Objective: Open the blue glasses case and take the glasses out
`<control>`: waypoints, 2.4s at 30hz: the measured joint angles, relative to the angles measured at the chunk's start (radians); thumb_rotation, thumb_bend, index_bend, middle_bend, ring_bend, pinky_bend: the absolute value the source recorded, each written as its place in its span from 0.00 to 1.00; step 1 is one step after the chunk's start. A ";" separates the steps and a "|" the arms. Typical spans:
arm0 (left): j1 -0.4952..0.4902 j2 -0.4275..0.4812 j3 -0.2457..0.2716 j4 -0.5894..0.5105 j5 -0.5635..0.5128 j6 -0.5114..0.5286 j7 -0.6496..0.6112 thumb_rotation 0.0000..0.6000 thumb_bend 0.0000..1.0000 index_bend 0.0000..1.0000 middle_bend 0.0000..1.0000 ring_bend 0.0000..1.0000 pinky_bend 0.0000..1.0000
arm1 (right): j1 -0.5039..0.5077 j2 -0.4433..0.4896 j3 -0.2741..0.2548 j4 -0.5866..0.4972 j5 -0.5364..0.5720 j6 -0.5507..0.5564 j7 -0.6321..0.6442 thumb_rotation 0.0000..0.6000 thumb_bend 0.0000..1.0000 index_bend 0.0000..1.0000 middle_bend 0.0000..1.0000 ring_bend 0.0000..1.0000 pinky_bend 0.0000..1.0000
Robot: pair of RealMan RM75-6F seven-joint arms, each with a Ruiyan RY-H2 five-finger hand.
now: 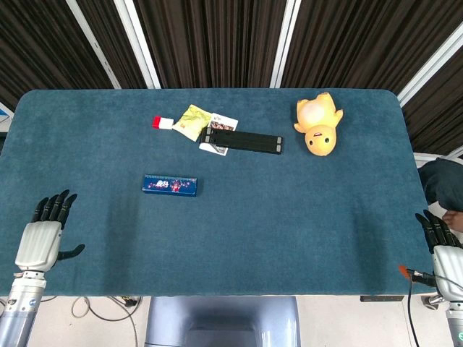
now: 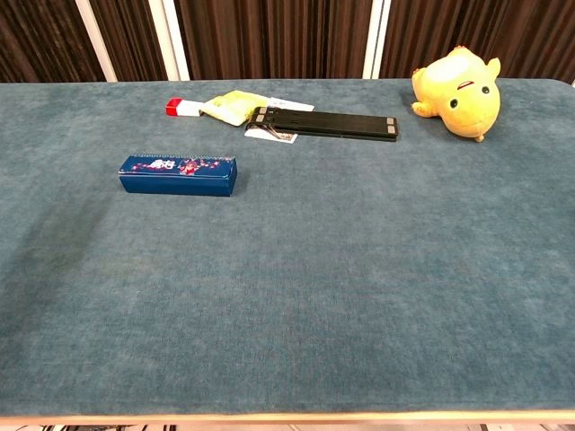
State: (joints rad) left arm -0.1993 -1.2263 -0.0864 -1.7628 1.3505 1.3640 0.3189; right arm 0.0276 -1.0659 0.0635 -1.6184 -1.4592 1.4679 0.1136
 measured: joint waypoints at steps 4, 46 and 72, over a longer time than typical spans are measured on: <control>-0.038 -0.005 -0.039 -0.010 -0.044 -0.031 0.041 1.00 0.11 0.00 0.00 0.00 0.03 | 0.002 0.002 0.000 -0.008 0.006 -0.007 0.000 1.00 0.13 0.00 0.00 0.00 0.20; -0.567 -0.317 -0.173 0.428 -0.584 -0.502 0.273 1.00 0.35 0.02 0.21 0.00 0.05 | 0.006 0.019 0.006 -0.043 0.049 -0.043 0.006 1.00 0.14 0.00 0.00 0.00 0.20; -0.615 -0.347 -0.135 0.454 -0.617 -0.495 0.242 1.00 0.47 0.08 0.28 0.00 0.05 | 0.004 0.017 0.008 -0.042 0.049 -0.036 0.003 1.00 0.15 0.00 0.00 0.00 0.20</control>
State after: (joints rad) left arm -0.8139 -1.5734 -0.2216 -1.3087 0.7334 0.8689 0.5611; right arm 0.0318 -1.0488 0.0714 -1.6609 -1.4104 1.4314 0.1170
